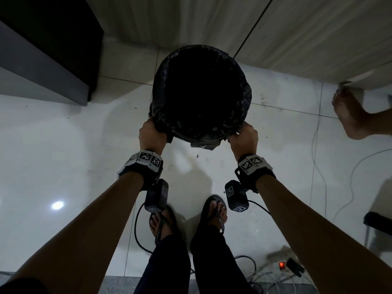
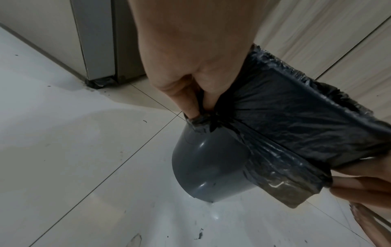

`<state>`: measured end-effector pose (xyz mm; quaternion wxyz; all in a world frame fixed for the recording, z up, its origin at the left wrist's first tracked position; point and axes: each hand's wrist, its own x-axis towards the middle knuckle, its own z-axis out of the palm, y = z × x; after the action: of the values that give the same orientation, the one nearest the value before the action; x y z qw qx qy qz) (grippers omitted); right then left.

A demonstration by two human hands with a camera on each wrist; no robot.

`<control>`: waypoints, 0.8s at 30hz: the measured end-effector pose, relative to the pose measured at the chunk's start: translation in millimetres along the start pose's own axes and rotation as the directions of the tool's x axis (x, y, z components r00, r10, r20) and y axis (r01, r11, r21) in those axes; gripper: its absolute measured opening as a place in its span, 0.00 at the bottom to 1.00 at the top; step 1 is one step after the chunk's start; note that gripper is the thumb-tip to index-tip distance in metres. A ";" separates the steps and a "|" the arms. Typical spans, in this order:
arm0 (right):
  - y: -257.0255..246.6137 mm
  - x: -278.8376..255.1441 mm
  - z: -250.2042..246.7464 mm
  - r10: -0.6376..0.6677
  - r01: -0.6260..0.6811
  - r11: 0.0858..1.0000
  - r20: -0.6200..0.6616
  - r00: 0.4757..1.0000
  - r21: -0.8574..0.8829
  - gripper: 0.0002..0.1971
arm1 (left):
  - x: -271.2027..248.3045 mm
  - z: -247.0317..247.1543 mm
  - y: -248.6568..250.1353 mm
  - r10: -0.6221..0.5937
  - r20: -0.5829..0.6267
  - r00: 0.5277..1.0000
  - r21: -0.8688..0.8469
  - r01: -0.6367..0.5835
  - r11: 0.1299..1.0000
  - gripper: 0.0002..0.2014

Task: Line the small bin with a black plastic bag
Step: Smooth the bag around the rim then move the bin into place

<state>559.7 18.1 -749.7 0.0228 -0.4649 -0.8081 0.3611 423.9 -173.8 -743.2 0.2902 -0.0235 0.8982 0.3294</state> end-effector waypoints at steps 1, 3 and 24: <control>0.3 1.1 0.9 0.003 -0.001 0.999 0.025 1.000 -0.051 0.10 | 2.3 1.6 -2.1 -0.002 0.009 1.000 0.011 0.002 1.000 0.06; 0.7 2.0 1.1 0.023 -0.015 0.994 0.080 0.997 -0.105 0.11 | 5.4 3.2 -4.8 -0.016 0.020 1.000 0.015 0.016 1.000 0.02; -51.3 22.3 -8.4 -0.200 0.200 0.980 -0.018 0.980 0.004 0.41 | -21.6 13.9 50.8 0.471 -0.192 0.861 0.181 -0.440 0.879 0.42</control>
<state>512.5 24.1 -719.1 0.0674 -0.3845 -0.8493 0.3553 437.0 -128.9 -710.8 0.0987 0.1706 0.9253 0.3240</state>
